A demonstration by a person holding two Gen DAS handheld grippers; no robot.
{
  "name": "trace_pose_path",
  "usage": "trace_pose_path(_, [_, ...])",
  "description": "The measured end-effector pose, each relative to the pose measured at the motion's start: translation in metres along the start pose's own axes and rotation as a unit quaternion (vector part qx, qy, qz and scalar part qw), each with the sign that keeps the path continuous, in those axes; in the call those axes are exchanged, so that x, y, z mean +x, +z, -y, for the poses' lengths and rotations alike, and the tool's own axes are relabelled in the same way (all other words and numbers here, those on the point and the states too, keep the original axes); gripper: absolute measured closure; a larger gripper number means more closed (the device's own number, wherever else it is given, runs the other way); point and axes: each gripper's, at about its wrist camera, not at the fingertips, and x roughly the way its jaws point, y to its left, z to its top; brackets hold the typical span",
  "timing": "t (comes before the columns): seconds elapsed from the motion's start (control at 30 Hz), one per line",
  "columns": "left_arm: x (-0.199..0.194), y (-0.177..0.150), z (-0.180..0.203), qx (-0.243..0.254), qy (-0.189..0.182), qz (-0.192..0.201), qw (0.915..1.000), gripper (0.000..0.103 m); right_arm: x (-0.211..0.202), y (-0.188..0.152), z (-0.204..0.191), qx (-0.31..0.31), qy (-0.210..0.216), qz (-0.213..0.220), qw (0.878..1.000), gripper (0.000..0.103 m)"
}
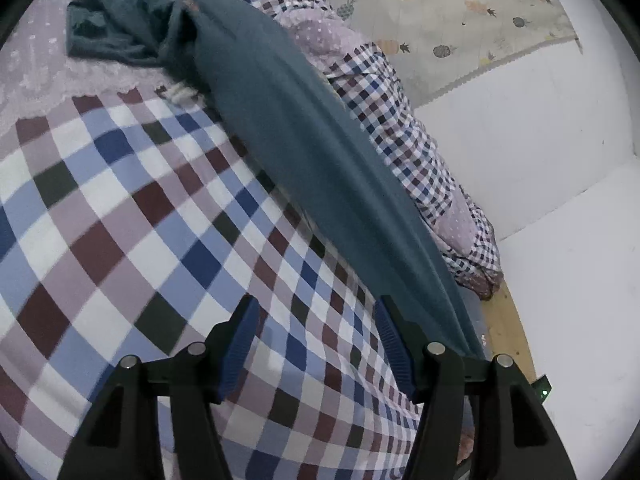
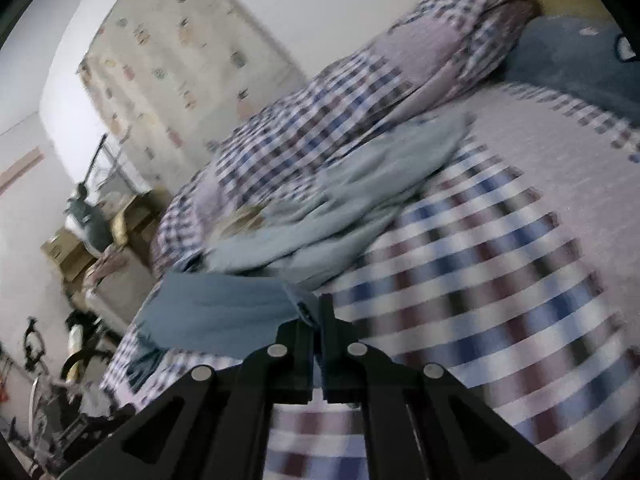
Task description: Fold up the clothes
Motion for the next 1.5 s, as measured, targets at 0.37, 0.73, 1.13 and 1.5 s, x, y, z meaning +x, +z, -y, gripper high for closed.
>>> trace_pose_path(0.37, [0.006,0.001,0.009,0.017,0.012,0.012,0.9997,0.040,-0.095,0.052,0.131,0.075,-0.145,0.091,0.982,0.103])
trace_pose_path(0.73, [0.000,0.004,0.016,0.043,0.027,0.034,0.9981,0.040,-0.191,0.067,0.202,0.130,-0.308,0.183,0.925,0.103])
trace_pose_path(1.13, [0.012,0.017,0.013,0.067,0.067,0.042,0.9947,0.040,-0.189,0.067,0.236,0.150,-0.379,0.137,0.903,0.099])
trace_pose_path(1.5, [0.028,0.019,0.013,0.084,0.085,0.043,0.9920,0.040,-0.193,0.064,0.192,0.114,-0.391,0.174,0.896,0.047])
